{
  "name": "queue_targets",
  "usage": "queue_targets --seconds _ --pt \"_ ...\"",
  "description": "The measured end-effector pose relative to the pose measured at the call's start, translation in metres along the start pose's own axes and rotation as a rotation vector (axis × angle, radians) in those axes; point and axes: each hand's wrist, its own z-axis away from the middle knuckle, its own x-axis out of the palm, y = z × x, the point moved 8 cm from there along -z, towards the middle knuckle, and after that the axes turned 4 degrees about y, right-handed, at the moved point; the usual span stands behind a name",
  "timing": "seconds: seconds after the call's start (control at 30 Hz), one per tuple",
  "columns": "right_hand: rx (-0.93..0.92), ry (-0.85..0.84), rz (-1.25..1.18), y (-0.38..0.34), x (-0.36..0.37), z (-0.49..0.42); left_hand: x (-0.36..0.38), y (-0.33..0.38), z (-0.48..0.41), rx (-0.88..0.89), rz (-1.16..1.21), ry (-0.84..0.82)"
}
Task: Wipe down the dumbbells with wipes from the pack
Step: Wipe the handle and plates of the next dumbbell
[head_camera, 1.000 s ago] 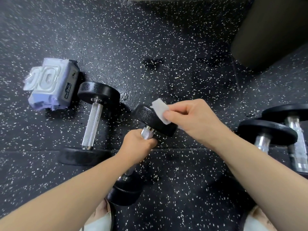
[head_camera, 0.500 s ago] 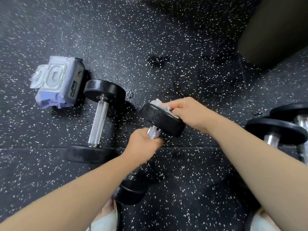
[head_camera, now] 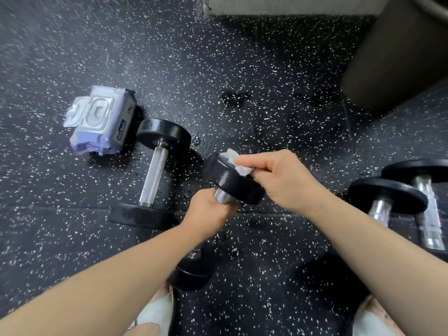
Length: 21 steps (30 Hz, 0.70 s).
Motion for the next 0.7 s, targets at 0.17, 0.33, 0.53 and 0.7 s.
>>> queue_targets --seconds 0.17,0.33,0.53,0.7 --pt "-0.118 -0.012 0.031 -0.041 0.007 0.001 0.000 0.010 0.005 0.078 0.053 -0.019" --pt "-0.225 -0.048 0.067 -0.065 -0.001 0.004 0.012 0.038 0.007 0.155 0.103 0.027" --pt "-0.146 -0.094 0.028 -0.051 -0.010 -0.010 0.020 0.035 -0.003 0.082 0.080 0.065" --pt "-0.078 -0.083 0.185 -0.033 -0.015 -0.028 0.016 0.040 -0.001 0.129 0.005 0.092"
